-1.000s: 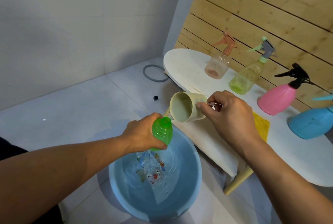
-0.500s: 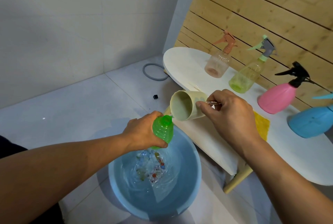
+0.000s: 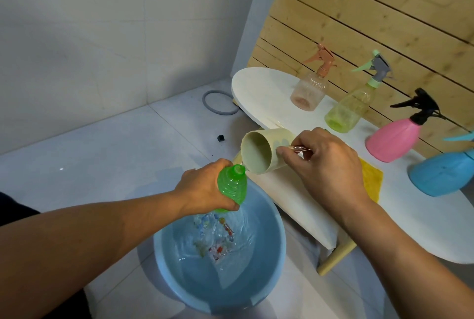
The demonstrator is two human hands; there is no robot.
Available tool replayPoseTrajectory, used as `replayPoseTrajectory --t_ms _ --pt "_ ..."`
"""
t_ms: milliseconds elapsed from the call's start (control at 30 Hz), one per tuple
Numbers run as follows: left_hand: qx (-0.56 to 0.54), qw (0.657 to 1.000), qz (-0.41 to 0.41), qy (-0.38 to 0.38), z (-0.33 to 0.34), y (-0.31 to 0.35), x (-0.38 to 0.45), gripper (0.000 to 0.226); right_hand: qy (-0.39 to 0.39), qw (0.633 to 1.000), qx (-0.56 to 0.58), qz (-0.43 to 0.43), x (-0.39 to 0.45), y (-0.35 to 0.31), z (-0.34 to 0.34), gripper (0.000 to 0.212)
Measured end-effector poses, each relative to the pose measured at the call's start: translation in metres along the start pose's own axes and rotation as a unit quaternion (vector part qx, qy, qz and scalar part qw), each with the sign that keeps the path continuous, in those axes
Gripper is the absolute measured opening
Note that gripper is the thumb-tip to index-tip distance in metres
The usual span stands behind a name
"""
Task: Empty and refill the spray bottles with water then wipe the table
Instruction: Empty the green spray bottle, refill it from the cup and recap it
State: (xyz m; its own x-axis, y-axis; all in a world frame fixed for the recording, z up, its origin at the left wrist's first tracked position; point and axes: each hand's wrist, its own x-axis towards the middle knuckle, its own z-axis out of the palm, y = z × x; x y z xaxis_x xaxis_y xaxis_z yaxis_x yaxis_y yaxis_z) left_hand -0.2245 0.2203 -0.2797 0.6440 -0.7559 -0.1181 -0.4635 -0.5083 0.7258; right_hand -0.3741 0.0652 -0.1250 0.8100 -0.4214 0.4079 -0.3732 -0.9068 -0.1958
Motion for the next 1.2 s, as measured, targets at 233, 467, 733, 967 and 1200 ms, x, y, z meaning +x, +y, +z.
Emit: replayPoseTrajectory --t_ms 233,467,733,967,1200 --pt "-0.012 1.0 -0.005 -0.003 -0.001 0.001 -0.001 0.095 -0.023 0.993 0.06 0.104 0.006 0.011 0.005 0.031" --pt "-0.018 1.0 -0.013 0.003 -0.005 -0.001 0.002 0.093 -0.012 0.996 0.0 0.084 0.004 0.021 0.013 0.032" --pt "-0.013 1.0 -0.012 0.001 -0.005 -0.002 0.004 0.095 0.037 0.973 -0.21 -0.087 -0.006 0.021 0.022 0.025" --pt "-0.019 1.0 -0.011 0.002 -0.005 -0.001 0.005 0.094 0.086 0.941 -0.262 -0.195 -0.006 0.02 0.024 0.033" --pt "-0.061 0.998 -0.01 0.006 -0.015 0.003 0.008 0.09 0.105 0.967 -0.182 -0.147 -0.001 0.022 0.021 0.028"
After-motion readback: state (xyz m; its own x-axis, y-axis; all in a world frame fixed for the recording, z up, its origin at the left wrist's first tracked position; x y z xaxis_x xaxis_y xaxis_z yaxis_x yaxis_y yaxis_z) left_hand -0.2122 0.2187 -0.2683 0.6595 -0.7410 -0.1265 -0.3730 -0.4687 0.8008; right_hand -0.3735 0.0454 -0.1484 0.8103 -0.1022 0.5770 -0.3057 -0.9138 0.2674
